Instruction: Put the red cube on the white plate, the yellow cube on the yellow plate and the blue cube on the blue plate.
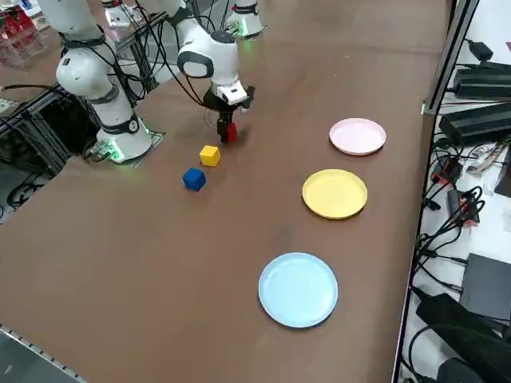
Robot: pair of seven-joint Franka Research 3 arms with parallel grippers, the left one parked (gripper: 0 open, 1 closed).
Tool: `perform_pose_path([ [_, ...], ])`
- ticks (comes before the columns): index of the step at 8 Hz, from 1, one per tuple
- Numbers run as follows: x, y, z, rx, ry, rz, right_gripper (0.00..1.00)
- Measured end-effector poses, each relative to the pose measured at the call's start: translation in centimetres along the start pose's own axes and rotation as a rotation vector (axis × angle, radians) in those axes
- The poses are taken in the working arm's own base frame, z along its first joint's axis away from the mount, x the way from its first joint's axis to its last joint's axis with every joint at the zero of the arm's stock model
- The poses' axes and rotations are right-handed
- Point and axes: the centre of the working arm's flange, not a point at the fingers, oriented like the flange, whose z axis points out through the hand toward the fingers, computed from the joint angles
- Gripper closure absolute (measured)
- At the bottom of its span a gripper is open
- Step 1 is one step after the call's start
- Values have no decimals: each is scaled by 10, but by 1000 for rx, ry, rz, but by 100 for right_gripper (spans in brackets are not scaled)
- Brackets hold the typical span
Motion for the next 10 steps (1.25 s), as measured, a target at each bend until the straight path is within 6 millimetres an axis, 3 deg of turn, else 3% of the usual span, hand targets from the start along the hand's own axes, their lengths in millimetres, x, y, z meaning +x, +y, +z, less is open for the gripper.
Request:
perform_pose_path([
  [2,0,0,0,0,1,2,30],
  [4,8,1,-11,7,44,18,30],
  [7,55,19,-73,38,183,91,30],
  [10,125,17,-139,51,122,110,30],
])
